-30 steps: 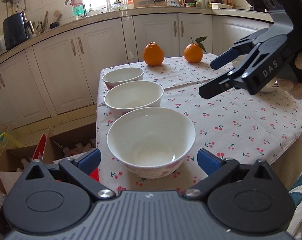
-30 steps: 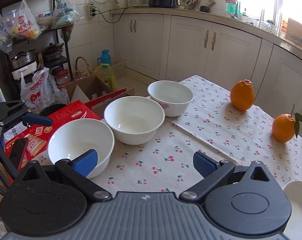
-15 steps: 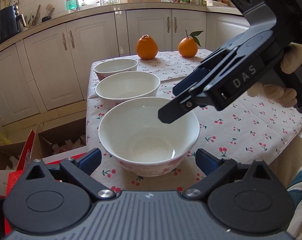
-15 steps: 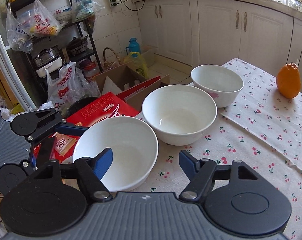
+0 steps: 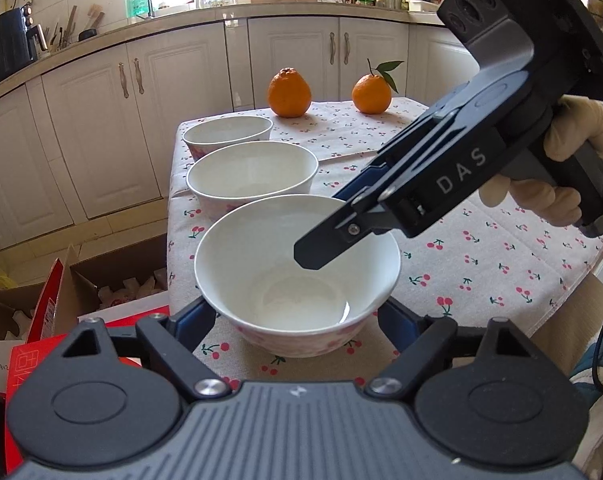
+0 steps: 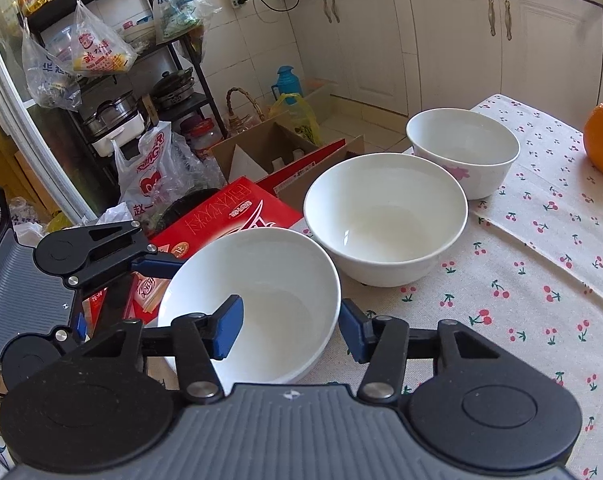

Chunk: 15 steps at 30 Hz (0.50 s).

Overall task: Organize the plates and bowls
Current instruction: 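Grasp the rim of a white floral bowl with the right gripper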

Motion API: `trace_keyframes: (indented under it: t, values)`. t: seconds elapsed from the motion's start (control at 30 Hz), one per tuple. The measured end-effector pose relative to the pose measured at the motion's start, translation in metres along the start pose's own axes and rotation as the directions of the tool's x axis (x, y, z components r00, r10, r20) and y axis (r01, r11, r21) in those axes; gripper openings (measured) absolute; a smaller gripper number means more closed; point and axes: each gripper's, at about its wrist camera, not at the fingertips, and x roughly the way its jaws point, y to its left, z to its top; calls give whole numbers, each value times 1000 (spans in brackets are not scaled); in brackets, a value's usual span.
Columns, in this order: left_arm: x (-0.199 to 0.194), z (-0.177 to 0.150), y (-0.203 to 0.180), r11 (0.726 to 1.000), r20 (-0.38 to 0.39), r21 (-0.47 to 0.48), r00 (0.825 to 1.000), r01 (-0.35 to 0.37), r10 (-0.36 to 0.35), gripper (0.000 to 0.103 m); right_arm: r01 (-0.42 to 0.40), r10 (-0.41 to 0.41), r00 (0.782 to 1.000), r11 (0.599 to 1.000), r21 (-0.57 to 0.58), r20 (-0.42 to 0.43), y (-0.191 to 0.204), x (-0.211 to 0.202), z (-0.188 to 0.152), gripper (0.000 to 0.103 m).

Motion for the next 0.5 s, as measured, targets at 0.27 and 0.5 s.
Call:
trace_keyframes:
  t: [0.27,0.5]
  values:
    - [0,2,-1,1000,-9,7,1000,-2,2,87,-1,1,1000,1000,-2,-1,0,0,0,58]
    - [-2,8,-7,1000,-17,22,1000,10,-10,87,8,-8,1000,1000,0,8,-1,-9,-4,58]
